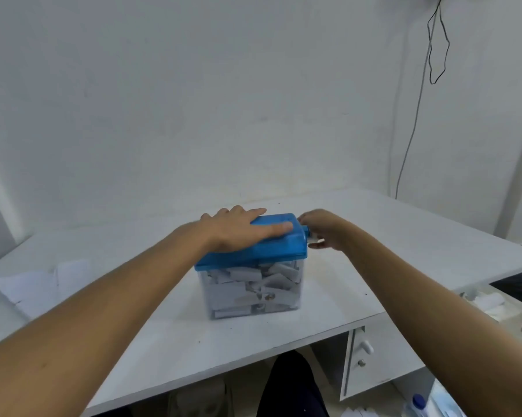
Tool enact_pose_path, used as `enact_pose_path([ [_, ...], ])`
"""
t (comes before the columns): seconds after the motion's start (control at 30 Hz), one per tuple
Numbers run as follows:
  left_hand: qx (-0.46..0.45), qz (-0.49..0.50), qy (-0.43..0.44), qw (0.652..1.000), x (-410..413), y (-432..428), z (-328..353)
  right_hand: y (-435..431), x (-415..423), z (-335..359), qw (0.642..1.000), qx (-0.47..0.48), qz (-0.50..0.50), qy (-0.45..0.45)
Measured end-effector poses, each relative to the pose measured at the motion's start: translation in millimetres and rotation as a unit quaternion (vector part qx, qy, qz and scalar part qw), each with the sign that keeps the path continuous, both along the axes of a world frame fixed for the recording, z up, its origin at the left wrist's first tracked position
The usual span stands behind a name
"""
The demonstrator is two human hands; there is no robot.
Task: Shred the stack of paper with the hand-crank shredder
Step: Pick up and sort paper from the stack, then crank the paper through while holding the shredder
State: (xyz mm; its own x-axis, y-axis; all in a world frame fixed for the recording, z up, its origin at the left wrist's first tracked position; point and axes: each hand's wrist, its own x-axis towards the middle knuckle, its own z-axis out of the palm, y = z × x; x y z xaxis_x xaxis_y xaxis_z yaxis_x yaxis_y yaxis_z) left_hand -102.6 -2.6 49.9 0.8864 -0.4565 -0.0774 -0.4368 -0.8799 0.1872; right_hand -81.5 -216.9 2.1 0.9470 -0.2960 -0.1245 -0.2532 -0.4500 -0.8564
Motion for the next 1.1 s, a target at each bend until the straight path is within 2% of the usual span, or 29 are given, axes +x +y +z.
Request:
enact_pose_path([
  [0.07, -0.059, 0.005, 0.067, 0.996, 6.3, 1.7, 5.6, 0.2, 1.9, 14.6, 1.0, -0.016, 0.001, -0.008],
  [0.13, -0.105, -0.016, 0.094, 0.99, 7.6, 4.6, 9.8, 5.2, 0.7, 30.9, 1.0, -0.013, 0.0, -0.025],
  [0.23, -0.153, -0.031, 0.044, 0.987, 9.0, 13.9, 15.5, 21.6, -5.9, 55.3, 0.997, -0.029, 0.031, -0.066],
  [0.37, -0.244, -0.023, -0.056, 0.968, 6.6, 39.9, 23.9, 55.7, -15.4, 81.7, 0.983, -0.098, 0.088, -0.128],
  [0.43, -0.284, -0.02, -0.066, 0.956, 1.7, 55.8, 29.7, 72.3, -18.8, 90.6, 0.972, -0.137, 0.103, -0.16],
  [0.57, -0.346, 0.009, -0.08, 0.935, -9.0, 104.3, 31.3, 113.0, -22.4, 99.7, 0.956, -0.153, 0.156, -0.198],
  [0.77, -0.383, 0.088, -0.084, 0.916, -16.1, 180.9, 6.0, 183.8, -25.3, 91.4, 0.93, -0.201, 0.229, -0.204],
  [0.93, -0.394, 0.152, -0.078, 0.903, -17.5, 224.4, -18.3, 244.5, -20.3, 67.5, 0.9, -0.276, 0.264, -0.21],
  [1.0, -0.382, 0.187, -0.074, 0.902, -14.8, 238.7, -27.3, 267.8, -17.1, 54.1, 0.892, -0.287, 0.289, -0.197],
  [1.1, -0.325, 0.261, -0.022, 0.909, -9.4, 260.4, -43.1, 295.1, -11.5, 29.6, 0.886, -0.298, 0.324, -0.148],
])
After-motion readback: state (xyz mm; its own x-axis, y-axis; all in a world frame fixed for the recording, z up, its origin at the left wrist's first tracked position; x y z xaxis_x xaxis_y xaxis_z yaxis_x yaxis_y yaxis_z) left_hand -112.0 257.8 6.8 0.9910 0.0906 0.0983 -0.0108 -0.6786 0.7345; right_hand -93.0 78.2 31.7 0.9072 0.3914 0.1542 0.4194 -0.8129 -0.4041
